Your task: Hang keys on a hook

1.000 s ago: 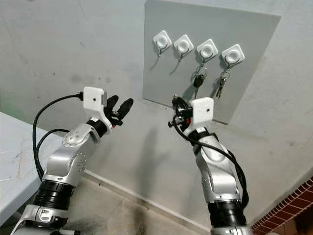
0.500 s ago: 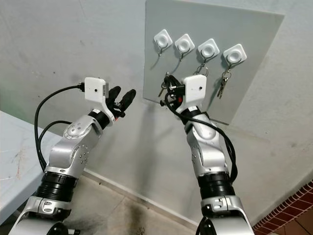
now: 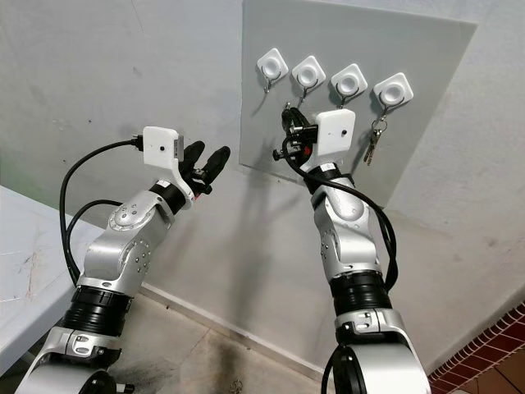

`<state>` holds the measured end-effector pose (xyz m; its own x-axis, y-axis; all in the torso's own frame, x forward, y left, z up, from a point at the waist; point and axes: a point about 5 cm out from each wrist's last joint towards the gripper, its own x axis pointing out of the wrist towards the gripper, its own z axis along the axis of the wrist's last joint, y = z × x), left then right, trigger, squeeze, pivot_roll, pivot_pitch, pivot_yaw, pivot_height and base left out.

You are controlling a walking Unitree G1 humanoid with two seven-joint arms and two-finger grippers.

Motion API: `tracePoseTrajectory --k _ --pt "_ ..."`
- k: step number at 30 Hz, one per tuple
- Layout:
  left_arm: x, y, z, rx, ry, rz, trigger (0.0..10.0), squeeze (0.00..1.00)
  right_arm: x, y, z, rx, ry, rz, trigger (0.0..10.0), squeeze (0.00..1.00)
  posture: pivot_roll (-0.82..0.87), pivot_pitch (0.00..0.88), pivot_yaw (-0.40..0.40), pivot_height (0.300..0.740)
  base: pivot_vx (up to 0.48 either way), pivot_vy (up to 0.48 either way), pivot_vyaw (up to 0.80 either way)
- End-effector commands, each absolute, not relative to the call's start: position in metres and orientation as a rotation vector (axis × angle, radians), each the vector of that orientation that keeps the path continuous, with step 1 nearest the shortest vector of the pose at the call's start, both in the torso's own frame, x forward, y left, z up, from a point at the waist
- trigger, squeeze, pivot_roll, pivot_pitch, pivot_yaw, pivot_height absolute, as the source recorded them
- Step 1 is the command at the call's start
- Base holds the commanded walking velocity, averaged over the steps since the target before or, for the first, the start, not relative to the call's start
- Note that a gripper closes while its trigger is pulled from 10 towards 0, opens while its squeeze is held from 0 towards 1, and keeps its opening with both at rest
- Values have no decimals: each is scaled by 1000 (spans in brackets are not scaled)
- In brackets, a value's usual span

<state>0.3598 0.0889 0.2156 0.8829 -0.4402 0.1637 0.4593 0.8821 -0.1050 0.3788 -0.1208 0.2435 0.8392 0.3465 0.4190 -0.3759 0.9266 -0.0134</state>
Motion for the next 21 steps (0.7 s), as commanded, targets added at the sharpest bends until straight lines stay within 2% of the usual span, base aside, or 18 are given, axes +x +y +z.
tracePoseTrajectory --k 1,21 --pt "360 86 222 -142 -156 -486 10000 0 381 -123 255 73 -467 385 10000 0 14 0 -37 740 0 0 0" --pt "357 79 219 -156 -150 -512 10000 0 389 -130 276 87 -529 373 10000 0 14 0 -38 740 0 0 0"
